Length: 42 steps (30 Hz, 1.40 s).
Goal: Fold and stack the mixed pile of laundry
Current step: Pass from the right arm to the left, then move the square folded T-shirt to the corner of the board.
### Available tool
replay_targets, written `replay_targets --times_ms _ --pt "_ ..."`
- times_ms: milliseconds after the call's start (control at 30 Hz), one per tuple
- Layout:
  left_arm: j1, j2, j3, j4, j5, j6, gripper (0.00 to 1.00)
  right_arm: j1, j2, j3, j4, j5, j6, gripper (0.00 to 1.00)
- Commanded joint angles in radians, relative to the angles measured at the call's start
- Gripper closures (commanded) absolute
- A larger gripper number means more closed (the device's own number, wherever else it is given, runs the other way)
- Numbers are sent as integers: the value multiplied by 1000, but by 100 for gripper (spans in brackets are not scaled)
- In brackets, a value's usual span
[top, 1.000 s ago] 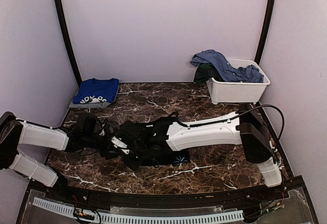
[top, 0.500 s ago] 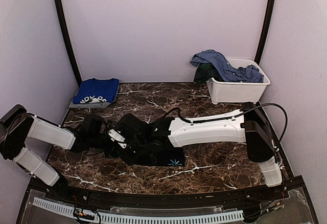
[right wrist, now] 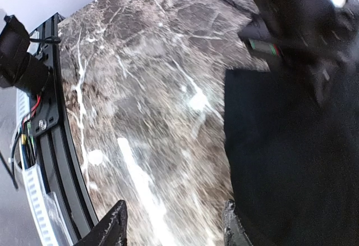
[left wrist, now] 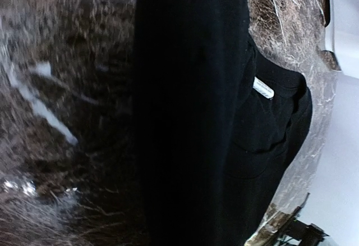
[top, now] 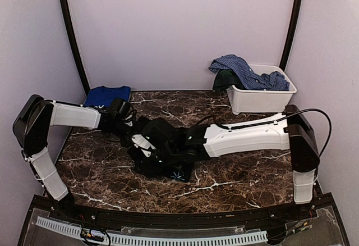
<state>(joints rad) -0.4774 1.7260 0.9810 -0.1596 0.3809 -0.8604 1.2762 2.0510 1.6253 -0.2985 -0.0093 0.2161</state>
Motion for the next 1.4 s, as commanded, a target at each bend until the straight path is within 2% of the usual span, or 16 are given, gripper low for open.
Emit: replay_targets --times_ms 0,200,367,733,1000,1367 --pt "12 64 226 -356 -161 319 100 -65 -201 -184 118 -27 66 44" --pt "56 213 552 -585 -343 510 100 -102 -396 -399 128 6 90 44" --pt "124 294 751 -618 -431 594 100 -122 -510 -518 131 53 119 42" --pt "176 452 1190 -743 -544 757 100 -131 -552 -596 140 73 152 38" --pt "215 493 1382 -842 -575 779 100 -131 -555 -601 148 74 160 37" --pt "236 493 1512 -903 -605 815 100 -130 -546 -596 145 68 161 37"
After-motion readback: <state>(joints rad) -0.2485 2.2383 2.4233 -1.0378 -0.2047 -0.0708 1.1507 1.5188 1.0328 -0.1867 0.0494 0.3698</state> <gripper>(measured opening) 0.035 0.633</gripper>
